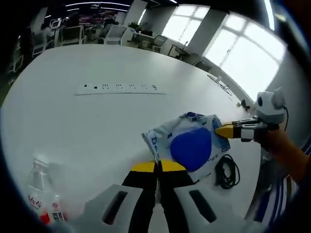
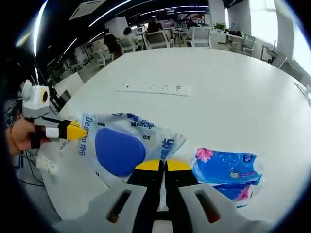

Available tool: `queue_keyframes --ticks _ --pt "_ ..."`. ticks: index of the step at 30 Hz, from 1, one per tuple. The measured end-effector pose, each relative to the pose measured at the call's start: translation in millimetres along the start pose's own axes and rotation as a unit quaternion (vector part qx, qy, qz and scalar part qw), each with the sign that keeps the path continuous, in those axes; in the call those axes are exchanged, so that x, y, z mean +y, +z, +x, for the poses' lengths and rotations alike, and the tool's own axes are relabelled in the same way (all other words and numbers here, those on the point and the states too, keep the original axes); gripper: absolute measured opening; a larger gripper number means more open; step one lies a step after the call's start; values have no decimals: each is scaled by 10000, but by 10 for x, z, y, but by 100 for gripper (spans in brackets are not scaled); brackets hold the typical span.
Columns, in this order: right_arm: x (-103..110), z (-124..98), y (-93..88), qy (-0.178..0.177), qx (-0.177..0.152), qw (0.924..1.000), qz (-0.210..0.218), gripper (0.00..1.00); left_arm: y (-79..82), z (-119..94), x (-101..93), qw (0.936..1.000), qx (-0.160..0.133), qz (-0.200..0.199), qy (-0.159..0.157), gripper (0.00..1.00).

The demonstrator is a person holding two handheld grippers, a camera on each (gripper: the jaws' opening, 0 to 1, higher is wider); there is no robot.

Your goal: Arrange the tabletop items into an orderly group along one side of the table until the central work area is clear of visible clutter.

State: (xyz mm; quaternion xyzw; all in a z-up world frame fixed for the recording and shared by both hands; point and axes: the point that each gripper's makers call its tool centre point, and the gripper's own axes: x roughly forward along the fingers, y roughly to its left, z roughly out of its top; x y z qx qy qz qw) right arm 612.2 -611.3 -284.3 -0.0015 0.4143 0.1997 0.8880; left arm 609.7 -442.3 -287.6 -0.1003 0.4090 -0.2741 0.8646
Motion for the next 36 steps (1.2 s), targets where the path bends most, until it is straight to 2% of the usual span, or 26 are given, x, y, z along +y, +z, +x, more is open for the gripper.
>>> queue_keyframes --ticks 11,25,36 --pt "-26 77 -69 -133 207 9995 -218 0 -96 100 46 9999 164 -40 -2 0" --pt "-50 151 -157 -165 372 9987 -297 0 -213 189 106 9995 276 -178 -9 0" --pt "-74 214 -193 -208 462 9980 -369 1 -236 232 152 9991 287 -306 -35 0"
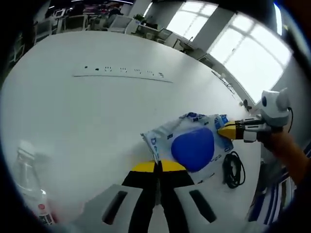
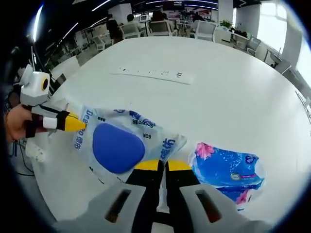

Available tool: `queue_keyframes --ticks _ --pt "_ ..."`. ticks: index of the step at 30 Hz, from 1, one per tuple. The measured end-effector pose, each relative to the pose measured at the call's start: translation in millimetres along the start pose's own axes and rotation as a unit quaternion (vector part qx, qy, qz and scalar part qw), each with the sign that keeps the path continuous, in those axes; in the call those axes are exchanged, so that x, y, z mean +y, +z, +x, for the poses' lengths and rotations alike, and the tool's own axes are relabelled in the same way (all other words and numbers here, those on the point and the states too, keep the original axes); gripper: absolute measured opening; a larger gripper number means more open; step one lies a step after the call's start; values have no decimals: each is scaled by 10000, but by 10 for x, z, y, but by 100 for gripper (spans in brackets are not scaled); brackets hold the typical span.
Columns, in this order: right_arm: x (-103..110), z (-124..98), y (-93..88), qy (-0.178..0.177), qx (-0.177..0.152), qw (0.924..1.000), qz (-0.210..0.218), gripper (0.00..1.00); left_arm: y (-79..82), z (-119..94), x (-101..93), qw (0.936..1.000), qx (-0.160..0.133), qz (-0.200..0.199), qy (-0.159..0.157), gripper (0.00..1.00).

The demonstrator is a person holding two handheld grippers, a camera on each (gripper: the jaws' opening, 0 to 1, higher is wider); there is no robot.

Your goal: Arrange the tabletop items into an orderly group along one side of the table until the central work area is clear of visible clutter.

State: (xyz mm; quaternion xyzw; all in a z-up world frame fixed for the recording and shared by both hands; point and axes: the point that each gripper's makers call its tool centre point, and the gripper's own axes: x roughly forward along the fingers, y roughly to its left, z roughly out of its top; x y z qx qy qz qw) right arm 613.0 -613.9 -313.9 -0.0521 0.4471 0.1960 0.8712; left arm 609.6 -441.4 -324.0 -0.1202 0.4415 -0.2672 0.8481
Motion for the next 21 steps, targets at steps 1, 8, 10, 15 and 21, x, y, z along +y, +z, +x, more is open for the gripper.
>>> queue_keyframes --ticks 1,8,10,15,21 --pt "2 1 -2 0 5 10000 0 1 0 4 2 10000 -1 -16 -6 0" --pt "3 11 -13 -43 24 10000 -51 4 -13 15 21 10000 -7 -73 -27 0" --pt "-15 5 -12 -104 27 9998 -150 4 -18 12 37 10000 -8 -86 -17 0" --pt "-20 1 -19 -105 41 9998 -135 4 -16 21 53 9998 -39 -172 -46 0" --pt "-6 -10 -1 -121 9 9998 -170 7 -15 25 48 9998 -57 -206 -50 0"
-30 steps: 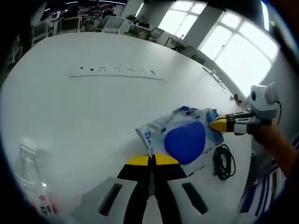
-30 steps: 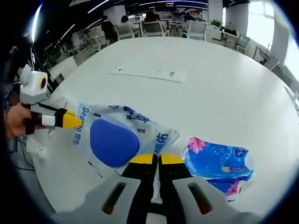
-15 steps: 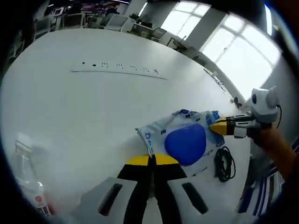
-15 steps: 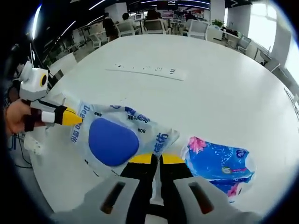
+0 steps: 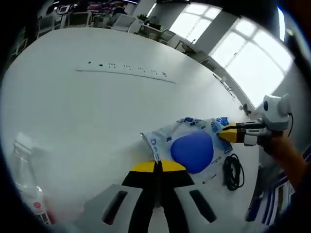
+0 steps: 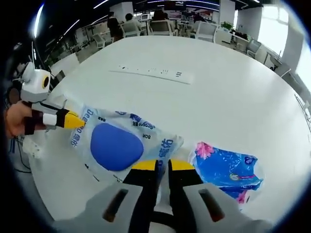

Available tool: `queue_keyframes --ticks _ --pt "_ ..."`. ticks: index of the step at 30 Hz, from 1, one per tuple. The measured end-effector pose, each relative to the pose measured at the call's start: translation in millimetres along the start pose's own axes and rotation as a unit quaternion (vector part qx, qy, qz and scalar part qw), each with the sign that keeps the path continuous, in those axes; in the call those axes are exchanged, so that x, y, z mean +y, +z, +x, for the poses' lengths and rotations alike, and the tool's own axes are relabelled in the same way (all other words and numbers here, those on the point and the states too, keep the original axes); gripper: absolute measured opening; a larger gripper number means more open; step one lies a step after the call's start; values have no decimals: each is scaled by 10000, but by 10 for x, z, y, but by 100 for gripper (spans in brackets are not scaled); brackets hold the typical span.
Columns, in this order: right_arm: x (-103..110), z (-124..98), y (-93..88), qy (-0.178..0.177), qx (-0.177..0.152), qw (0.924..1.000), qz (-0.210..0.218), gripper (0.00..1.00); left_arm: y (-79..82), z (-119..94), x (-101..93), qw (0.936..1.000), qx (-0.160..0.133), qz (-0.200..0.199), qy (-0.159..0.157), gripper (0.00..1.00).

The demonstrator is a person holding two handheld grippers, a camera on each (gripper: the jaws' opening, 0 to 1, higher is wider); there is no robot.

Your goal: Arrange the tabletop items into an orderly group along one side of the table until the central work area is clear of visible clutter.

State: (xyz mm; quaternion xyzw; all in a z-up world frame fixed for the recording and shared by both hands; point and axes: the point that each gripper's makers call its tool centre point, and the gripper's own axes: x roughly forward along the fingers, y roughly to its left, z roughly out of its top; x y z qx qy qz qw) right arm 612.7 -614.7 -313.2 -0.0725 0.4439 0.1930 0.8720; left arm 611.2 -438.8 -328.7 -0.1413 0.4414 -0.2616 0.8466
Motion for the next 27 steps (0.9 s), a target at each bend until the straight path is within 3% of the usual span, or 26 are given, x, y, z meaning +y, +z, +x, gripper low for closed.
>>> queue_keyframes --ticks 19,27 --pt "24 -45 60 -8 -93 9999 -59 11 5 14 -4 10000 -17 68 -42 1" --pt "35 -62 75 2 -137 9999 -31 12 24 24 -30 9999 -64 70 -82 16"
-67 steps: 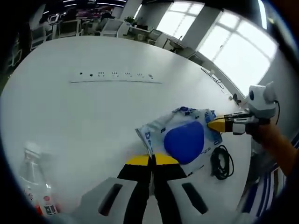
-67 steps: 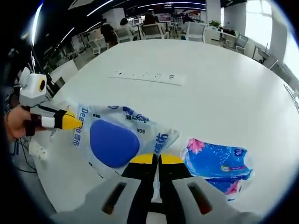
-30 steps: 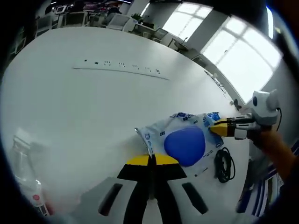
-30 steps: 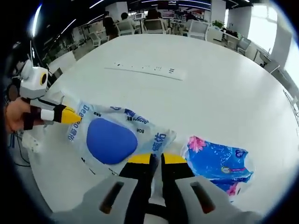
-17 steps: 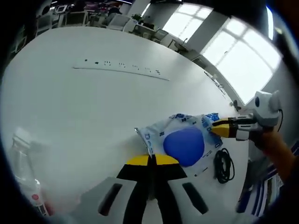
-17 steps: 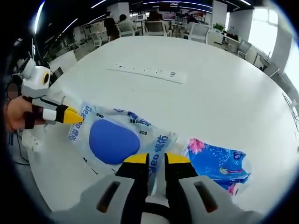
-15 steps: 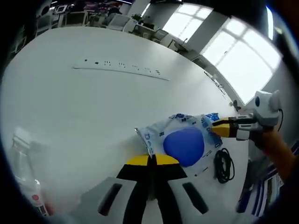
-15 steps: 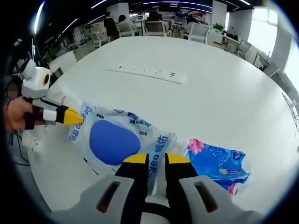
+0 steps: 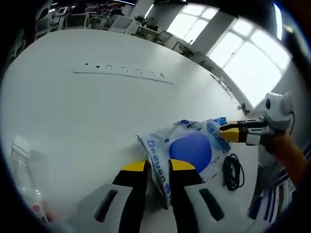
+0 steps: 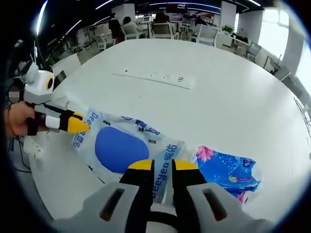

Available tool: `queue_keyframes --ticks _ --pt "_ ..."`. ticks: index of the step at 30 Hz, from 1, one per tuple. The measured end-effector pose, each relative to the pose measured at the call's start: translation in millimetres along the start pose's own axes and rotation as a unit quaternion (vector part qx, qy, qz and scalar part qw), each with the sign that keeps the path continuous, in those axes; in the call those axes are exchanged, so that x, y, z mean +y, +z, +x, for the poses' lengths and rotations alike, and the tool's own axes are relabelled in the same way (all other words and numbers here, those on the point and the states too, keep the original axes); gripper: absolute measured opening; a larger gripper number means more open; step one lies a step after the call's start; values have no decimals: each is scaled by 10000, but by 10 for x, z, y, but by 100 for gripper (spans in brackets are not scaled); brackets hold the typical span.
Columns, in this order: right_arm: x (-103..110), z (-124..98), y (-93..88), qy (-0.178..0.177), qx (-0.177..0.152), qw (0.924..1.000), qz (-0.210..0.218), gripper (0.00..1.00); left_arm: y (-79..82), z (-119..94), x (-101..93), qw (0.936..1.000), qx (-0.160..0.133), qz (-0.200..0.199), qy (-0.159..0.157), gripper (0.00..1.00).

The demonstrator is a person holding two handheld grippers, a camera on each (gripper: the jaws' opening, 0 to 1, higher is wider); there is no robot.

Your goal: Arrange the tabletop items into an orderly group along one side of the table until the central work area is clear of visible clutter.

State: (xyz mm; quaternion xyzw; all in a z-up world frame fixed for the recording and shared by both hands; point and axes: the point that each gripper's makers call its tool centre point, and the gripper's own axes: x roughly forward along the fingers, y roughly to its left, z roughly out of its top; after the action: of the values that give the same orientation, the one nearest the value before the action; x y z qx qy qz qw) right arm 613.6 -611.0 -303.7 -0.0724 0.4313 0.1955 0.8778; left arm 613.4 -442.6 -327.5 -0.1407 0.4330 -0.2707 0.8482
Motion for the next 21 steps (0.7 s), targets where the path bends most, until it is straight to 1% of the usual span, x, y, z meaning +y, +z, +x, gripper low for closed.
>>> queue_keyframes --ticks 3,7,11,14,21 --pt "5 -13 15 2 -33 10000 -5 14 11 -6 -6 10000 -23 2 -30 19" --pt "5 -12 24 0 -49 10000 -12 16 38 -23 -8 10000 -64 7 -28 26" --pt "13 -24 40 9 -71 10000 -30 18 50 -37 -21 10000 -70 34 -51 28" --pt "15 -42 63 34 -127 9999 -13 20 52 -50 -37 9999 -68 54 -70 31" --pt "40 -106 134 79 -212 9996 -146 27 100 -86 -62 9998 -118 106 -116 38"
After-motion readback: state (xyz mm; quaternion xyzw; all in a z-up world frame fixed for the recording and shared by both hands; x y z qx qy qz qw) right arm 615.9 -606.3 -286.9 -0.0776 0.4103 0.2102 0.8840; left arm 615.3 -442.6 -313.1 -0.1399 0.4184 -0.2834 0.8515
